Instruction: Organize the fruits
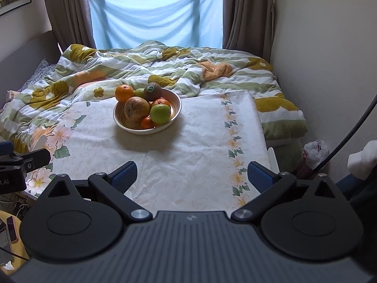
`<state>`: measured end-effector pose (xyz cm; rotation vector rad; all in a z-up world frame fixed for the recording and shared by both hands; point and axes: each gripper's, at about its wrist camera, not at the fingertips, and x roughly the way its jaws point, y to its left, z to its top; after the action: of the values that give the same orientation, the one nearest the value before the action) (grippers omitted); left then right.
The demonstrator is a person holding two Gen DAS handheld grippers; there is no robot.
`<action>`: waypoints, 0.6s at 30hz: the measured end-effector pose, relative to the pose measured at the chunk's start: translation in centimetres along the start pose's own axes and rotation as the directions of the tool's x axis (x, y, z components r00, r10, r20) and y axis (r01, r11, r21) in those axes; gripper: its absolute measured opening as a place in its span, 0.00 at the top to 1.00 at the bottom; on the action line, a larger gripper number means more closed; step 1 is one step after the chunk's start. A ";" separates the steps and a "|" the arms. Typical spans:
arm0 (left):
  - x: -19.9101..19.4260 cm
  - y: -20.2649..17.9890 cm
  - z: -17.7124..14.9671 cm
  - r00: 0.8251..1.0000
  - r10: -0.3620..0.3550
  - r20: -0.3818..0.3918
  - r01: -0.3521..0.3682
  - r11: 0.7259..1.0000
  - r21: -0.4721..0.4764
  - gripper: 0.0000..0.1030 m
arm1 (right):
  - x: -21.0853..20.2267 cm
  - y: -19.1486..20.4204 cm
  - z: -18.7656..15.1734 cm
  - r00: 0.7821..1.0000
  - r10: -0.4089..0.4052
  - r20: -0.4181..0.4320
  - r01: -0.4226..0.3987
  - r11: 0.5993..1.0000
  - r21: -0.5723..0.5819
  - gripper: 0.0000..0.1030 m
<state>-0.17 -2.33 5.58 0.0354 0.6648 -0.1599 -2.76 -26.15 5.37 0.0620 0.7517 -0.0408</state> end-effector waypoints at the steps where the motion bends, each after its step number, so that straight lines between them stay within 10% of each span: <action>1: 0.0 0.1 0.0 1.000 0.000 0.000 0.000 1.000 0.000 0.00 | 0.0 0.0 0.0 1.000 0.000 0.001 0.000 1.000 0.000 0.00; 18: 0.0 0.9 0.1 1.000 0.012 0.017 -0.012 1.000 0.000 0.00 | 0.1 0.2 0.1 1.000 -0.001 0.001 0.001 1.000 -0.001 0.00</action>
<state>0.04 -1.41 5.69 0.0379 0.6475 -0.1487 -2.60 -25.99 5.39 0.0610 0.7510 -0.0412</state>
